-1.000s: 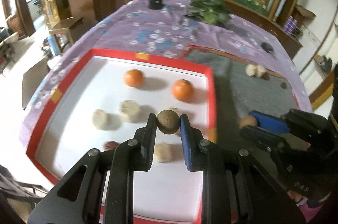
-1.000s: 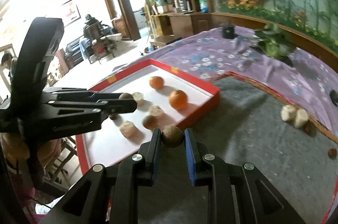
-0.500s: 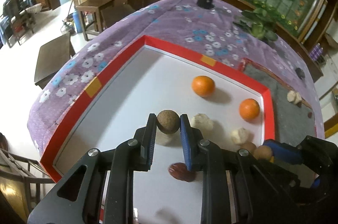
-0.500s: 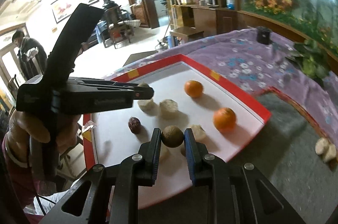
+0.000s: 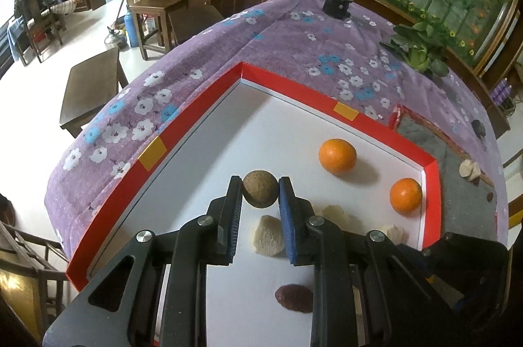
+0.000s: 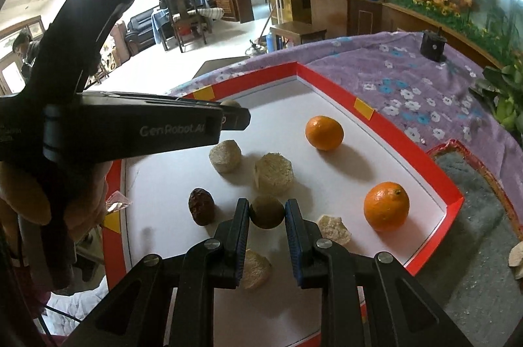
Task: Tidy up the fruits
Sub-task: 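Lower both nuts into the tray and open both grippers, then grasp a pale cube with the left gripper while the right gripper grasps a brown date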
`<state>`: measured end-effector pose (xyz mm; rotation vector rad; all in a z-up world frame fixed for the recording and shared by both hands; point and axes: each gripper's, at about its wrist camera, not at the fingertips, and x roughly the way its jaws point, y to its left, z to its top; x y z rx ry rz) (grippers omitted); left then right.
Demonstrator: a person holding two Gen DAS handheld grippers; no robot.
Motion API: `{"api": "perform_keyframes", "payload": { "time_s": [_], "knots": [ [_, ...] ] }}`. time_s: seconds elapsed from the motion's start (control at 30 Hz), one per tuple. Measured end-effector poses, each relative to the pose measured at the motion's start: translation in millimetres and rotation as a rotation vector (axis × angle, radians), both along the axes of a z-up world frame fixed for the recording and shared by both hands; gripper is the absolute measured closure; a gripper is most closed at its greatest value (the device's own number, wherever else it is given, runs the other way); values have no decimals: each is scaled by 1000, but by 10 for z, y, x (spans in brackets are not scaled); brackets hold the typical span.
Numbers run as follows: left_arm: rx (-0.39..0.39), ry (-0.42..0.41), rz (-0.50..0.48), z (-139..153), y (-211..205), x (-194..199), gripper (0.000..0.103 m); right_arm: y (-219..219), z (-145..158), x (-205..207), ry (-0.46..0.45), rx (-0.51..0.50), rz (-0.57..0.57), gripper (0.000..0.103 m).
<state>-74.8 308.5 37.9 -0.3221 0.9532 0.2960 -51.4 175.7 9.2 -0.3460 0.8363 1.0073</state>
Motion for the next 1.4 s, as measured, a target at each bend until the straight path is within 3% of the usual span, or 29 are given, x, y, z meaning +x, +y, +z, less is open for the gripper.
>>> {"api": "perform_keyframes", "payload": {
  "time_s": [0.17,0.3,0.43,0.47,0.8,1.03,1.4],
  "knots": [
    [10,29,19,-47,19,43,81,-7,-26,9,29,9,-2,81],
    [0,54,34,-98,38,46,81,-70,19,-20,29,36,-7,68],
    [5,42,46,-61,22,27,48,-135,39,-50,34,49,-16,68],
    [15,31,53,-30,16,9,45,-164,49,-67,31,54,-18,68],
    [22,-1,40,132,-208,-78,45,-551,237,-147,11,106,-64,66],
    [36,-34,-43,279,-635,-41,45,-945,320,-146,-11,124,-130,65],
    [31,-40,-204,339,-1519,242,45,-1905,375,-49,-38,134,-319,65]
  ]
}}
